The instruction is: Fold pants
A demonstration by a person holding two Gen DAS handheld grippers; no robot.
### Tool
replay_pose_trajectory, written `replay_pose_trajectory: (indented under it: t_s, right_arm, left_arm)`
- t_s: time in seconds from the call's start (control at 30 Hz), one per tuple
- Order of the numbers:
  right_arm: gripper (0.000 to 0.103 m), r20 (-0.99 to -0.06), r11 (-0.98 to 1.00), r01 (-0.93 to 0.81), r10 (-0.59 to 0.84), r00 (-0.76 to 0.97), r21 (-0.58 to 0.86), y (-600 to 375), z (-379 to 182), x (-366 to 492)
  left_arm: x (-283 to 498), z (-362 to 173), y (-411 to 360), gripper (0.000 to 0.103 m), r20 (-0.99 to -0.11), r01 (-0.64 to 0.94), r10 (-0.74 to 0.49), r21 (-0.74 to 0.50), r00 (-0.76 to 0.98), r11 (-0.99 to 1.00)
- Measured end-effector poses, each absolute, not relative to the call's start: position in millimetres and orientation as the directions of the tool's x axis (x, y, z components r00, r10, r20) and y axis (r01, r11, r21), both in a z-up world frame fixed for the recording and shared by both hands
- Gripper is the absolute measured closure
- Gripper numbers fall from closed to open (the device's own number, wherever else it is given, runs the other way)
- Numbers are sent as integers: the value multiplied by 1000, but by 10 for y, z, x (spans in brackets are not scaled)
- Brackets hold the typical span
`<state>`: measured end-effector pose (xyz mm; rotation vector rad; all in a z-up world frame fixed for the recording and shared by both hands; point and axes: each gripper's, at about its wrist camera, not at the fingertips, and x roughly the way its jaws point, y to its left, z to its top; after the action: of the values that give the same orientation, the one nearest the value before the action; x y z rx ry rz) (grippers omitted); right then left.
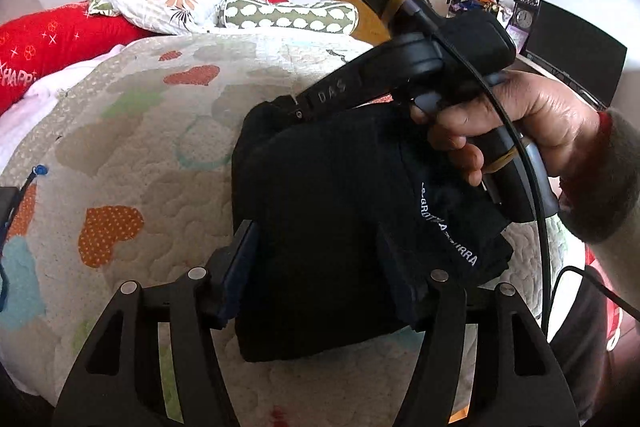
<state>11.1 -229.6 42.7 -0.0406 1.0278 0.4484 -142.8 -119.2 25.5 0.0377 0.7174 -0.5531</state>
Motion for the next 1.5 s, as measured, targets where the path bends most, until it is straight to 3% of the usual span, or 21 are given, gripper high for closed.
replay_pose_trajectory:
  t_s: [0.1, 0.23, 0.37, 0.47, 0.57, 0.73, 0.8, 0.97, 1.1, 1.2, 1.5]
  right_arm:
    - [98, -819, 906, -411, 312, 481, 104, -2154, 552, 119]
    - [99, -815, 911, -396, 313, 488, 113, -2006, 454, 340]
    - [99, -788, 925, -308, 357, 501, 224, -2257, 422, 428]
    - [95, -739, 940, -241, 338, 583, 239, -2554, 754, 191]
    - [77, -718, 961, -213, 273, 640, 175, -2764, 951, -264]
    - [77, -775, 977, -186, 199, 600, 108, -2902, 562, -792]
    - [76, -748, 981, -157, 188, 636, 113, -3007, 428, -969]
    - [75, -724, 975, -110, 219, 654, 195, -3175, 569, -1221]
    - [68, -658, 970, -114, 229, 717, 213, -3136, 708, -1434]
    - [64, -751, 983, -85, 180, 635, 163, -3006, 387, -1330]
    - [61, -692, 978, -71, 190, 697, 197, -2945, 631, -1699]
  left_arm:
    - [-1422, 250, -1158, 41, -613, 456, -468, -190, 637, 869]
    - [-1353, 194, -1199, 33, -616, 382, -436, -229, 655, 896]
    - [-1270, 180, -1285, 24, -645, 419, -442, -202, 623, 885]
    - [-1239, 268, -1221, 24, -660, 417, -453, -225, 600, 880]
    - [-1231, 393, -1070, 24, -637, 391, -442, -231, 631, 891]
    - [-990, 410, -1047, 24, -666, 348, -419, -246, 618, 905]
    - [-986, 303, -1163, 24, -710, 361, -405, -224, 576, 905]
    - [-1130, 386, -1219, 24, -695, 380, -379, -162, 611, 911]
    - [-1075, 418, -1287, 24, -699, 390, -381, -157, 604, 907]
    - [-1060, 282, -1403, 24, -726, 389, -346, -117, 594, 914]
    - [-1143, 371, -1393, 24, -721, 352, -310, -98, 620, 931]
